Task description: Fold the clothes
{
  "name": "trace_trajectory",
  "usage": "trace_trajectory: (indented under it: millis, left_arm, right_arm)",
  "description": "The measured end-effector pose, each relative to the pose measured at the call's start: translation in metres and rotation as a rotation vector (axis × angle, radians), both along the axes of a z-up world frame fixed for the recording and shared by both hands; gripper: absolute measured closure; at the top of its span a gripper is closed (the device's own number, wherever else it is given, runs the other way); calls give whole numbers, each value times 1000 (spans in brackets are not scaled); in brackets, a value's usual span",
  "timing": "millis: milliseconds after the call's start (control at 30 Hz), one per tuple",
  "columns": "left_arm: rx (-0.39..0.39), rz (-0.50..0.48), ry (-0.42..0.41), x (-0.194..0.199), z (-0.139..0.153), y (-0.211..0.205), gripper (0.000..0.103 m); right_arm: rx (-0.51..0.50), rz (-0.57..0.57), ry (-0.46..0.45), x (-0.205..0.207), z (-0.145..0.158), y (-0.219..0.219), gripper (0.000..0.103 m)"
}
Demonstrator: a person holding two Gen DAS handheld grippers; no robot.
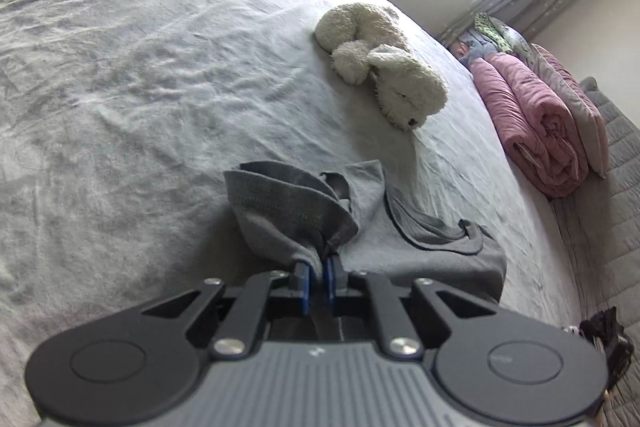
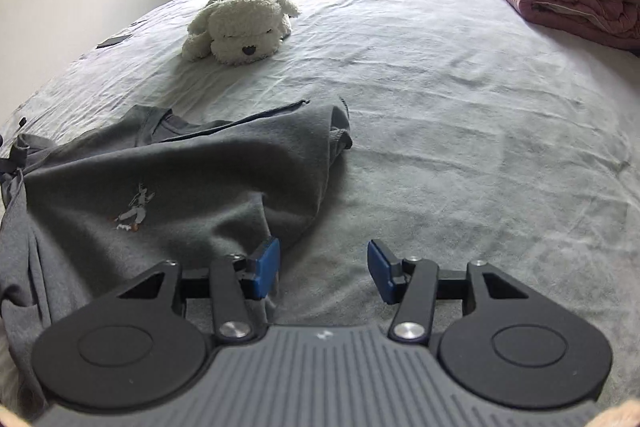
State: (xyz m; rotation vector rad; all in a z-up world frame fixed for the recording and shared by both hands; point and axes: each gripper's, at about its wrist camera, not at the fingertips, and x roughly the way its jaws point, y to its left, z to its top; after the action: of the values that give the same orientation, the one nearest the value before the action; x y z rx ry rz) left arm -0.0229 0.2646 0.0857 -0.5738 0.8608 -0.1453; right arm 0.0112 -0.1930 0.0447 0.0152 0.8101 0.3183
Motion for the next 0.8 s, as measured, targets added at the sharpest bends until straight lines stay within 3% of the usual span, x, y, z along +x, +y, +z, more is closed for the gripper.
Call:
trace_trajectory:
  millis: [33,100,133,200,233,300,400,467,533,600,633,667,800]
  left_arm:
    - [4,13,-16,-3,3,5,92]
    - [-11,120,-4,-4,0,27,77]
    - [-31,183,20,-1,-5,39,65]
    - [-73,307,69,5,-15,63,62]
    - [-92,324,95,12,-24,65,62]
    - [-128,329,138,27,-39,64,62]
    - [-148,293,165,45,-53,44,54]
    - [-112,269,154,52,-54,28,42]
    - [-73,245,142,59,-54,12,41]
    - [-18,217,132,65,-53,-4,48]
    - [19,200,129,68,-51,-11,77]
    - [49,187,130,69,-50,-17,91]
    - [165,210,93,68,-37,-22,95]
  right_arm:
    - [7,-16,11,6,-2,-2,50]
    - [35,-64,30,16,-7,-10,50]
    - [58,-90,44,22,-10,-15,50]
    - [114,-151,77,32,-18,-29,50]
    - [142,-175,89,36,-21,-34,50]
    - [192,-214,98,41,-24,-41,50]
    - [166,-194,69,43,-21,-26,49]
    - [158,-138,54,44,-21,-9,49]
    - [147,-71,33,43,-21,10,49]
    - [112,-1,-11,38,-19,31,49]
    - [78,26,-54,32,-16,43,49]
    - [47,67,-109,24,-12,54,49]
    - [-59,274,-284,-15,2,101,49]
